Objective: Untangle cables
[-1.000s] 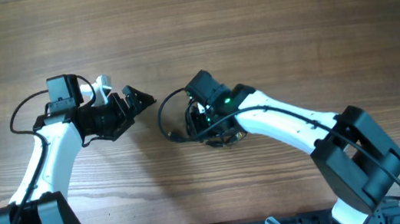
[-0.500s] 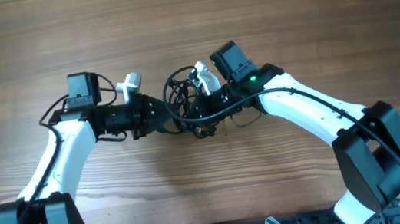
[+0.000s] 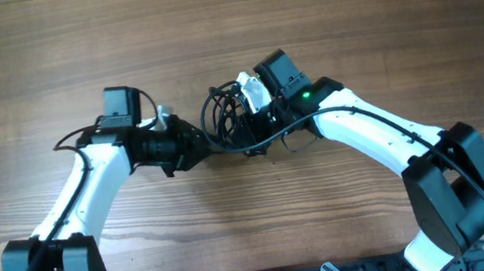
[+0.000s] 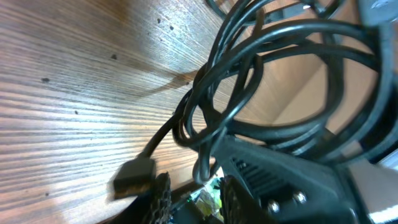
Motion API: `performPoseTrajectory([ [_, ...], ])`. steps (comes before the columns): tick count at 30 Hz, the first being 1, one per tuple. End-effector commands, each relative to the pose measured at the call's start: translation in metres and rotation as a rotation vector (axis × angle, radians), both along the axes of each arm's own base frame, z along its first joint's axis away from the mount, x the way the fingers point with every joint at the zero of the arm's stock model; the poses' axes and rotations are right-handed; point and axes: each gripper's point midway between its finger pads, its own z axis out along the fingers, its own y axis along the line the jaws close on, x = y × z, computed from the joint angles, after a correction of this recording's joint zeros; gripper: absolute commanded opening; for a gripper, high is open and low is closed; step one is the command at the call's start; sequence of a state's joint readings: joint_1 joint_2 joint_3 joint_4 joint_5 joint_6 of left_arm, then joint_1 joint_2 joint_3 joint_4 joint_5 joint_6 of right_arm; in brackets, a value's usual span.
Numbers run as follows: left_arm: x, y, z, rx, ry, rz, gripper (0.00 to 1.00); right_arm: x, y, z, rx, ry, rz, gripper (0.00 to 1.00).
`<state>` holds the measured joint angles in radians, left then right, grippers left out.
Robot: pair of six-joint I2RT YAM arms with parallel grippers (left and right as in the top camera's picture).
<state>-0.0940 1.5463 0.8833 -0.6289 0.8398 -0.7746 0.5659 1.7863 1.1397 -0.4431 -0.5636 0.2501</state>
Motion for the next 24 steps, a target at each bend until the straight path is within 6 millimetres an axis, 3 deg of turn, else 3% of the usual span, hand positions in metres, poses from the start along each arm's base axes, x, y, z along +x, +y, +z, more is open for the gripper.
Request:
performPoseTrajectory([
  [1, -0.004, -0.010, -0.012, 0.095, 0.085, 0.071, 0.33, 0.002, 0.008, 0.016, 0.030, -0.087, 0.067, 0.04],
  [5, 0.002, -0.021, -0.009, 0.089, 0.045, 0.060, 0.27, 0.004, 0.005, 0.013, 0.009, -0.095, 0.055, 0.04],
  [13, 0.003, -0.022, -0.014, 0.138, 0.022, 0.058, 0.19, 0.004, 0.005, 0.013, 0.009, -0.094, 0.055, 0.04],
  [16, 0.003, -0.025, -0.015, 0.147, 0.016, 0.056, 0.05, 0.004, 0.005, 0.013, 0.009, -0.095, 0.055, 0.04],
  [24, 0.008, -0.020, -0.015, 0.163, 0.004, 0.079, 0.04, 0.004, 0.005, 0.013, 0.008, -0.095, 0.056, 0.04],
])
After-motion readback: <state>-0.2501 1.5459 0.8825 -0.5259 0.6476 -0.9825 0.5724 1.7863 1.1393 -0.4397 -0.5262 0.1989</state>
